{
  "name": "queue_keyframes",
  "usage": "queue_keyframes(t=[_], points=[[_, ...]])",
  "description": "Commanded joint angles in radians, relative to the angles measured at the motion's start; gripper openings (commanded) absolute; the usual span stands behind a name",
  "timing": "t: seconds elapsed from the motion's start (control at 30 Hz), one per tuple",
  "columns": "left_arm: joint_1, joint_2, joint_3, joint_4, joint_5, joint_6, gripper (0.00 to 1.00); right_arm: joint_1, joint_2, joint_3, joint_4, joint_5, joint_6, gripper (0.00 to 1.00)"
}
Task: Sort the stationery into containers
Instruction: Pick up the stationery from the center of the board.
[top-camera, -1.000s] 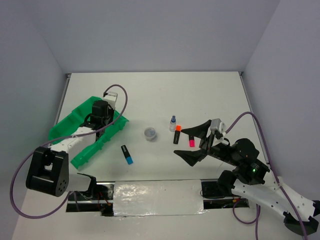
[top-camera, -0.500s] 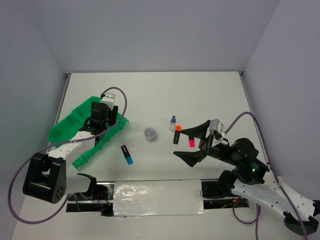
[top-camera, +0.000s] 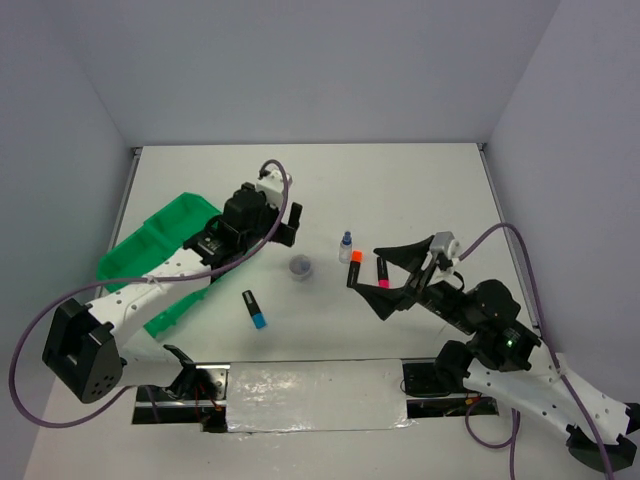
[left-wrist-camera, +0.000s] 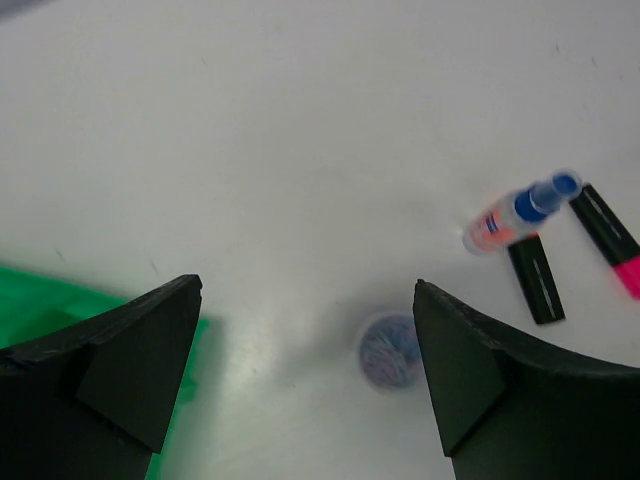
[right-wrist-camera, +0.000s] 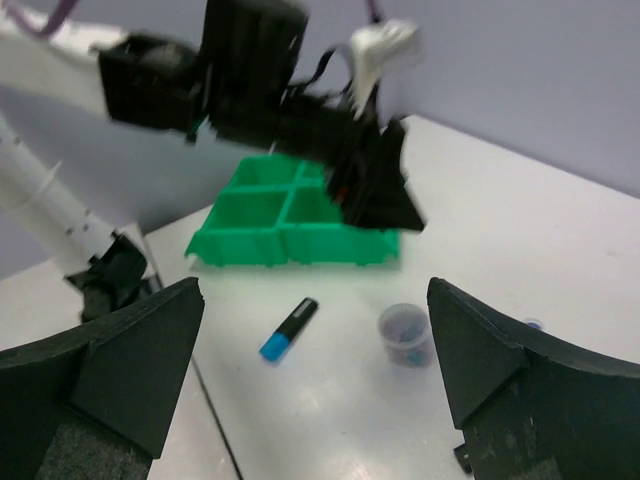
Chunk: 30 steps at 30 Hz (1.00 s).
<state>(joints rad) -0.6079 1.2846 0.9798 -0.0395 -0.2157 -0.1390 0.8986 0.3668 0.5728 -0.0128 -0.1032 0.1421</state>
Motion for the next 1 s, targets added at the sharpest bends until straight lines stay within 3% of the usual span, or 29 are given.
queue_keyframes(t=[0.0, 0.23, 0.57, 0.87, 0.93, 0.97], points=[[-0.025, -0.02, -0.108, 0.004, 0.061, -0.218, 0.99, -0.004, -0.068, -0.02, 0.02, 0.196, 0.031, 1.0], [-0.162, 0.071, -0.168, 0.142, 0.088, -0.257, 0.99, -0.004, -0.071, -0.034, 0.033, 0.155, 0.014, 1.0], [-0.193, 0.231, -0.119, 0.098, -0.126, -0.209, 0.99, -0.003, -0.026, -0.024, 0.034, 0.108, 0.008, 1.0], [-0.194, 0.318, -0.096, 0.121, -0.139, -0.189, 0.99, -0.004, -0.025, -0.027, 0.034, 0.069, 0.005, 1.0], [-0.194, 0.335, -0.096, 0.128, -0.134, -0.195, 0.96, -0.004, -0.025, -0.025, 0.034, 0.068, 0.005, 1.0], [-0.194, 0.34, -0.101, 0.133, -0.128, -0.197, 0.86, -0.004, -0.026, -0.025, 0.033, 0.066, 0.005, 1.0]])
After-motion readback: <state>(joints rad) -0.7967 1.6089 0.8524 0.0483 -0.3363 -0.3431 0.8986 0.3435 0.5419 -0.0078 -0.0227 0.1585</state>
